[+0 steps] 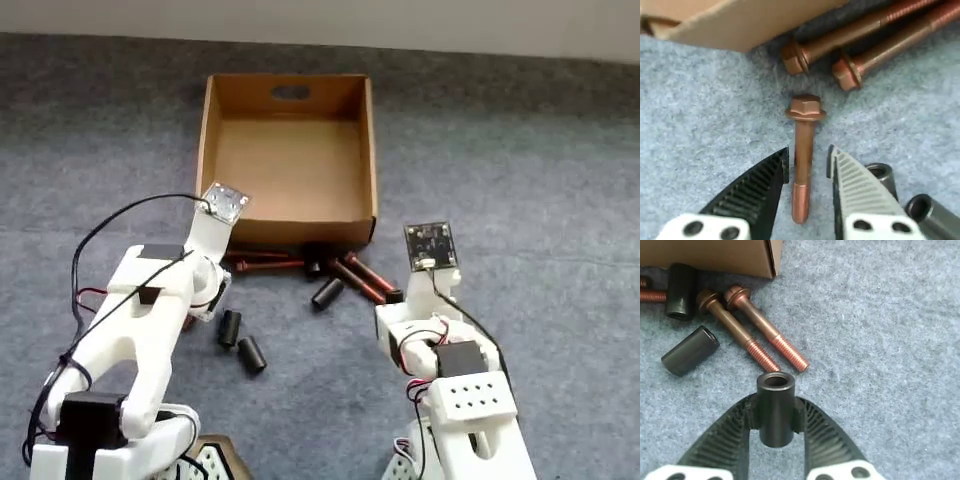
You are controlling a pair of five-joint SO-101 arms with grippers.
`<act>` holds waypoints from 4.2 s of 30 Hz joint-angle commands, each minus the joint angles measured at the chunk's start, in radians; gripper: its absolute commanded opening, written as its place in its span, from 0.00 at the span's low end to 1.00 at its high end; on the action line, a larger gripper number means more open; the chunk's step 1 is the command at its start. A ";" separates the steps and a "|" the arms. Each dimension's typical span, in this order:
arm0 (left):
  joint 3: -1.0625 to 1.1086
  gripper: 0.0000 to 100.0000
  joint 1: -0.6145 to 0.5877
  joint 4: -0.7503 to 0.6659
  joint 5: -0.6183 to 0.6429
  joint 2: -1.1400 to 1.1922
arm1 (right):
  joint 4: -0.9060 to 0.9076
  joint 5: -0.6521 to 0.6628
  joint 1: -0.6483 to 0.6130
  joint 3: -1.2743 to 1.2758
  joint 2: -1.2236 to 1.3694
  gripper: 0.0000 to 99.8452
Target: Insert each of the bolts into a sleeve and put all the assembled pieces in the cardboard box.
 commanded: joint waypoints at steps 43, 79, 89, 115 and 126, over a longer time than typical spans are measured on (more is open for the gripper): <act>-0.117 0.15 0.019 0.008 0.002 0.036 | -0.015 0.035 0.002 -0.004 -0.019 0.01; -0.038 0.01 0.074 0.000 0.035 -0.225 | -0.016 0.031 0.002 -0.012 -0.021 0.01; -0.008 0.01 0.125 0.000 0.239 -0.731 | -0.067 0.035 0.001 -0.236 -0.090 0.01; -0.010 0.01 0.255 -0.505 0.505 -0.750 | -0.906 -0.051 -0.084 -0.044 0.044 0.01; -0.013 0.01 0.429 -0.758 0.577 -0.748 | -0.928 -0.028 -0.107 0.065 -0.108 0.01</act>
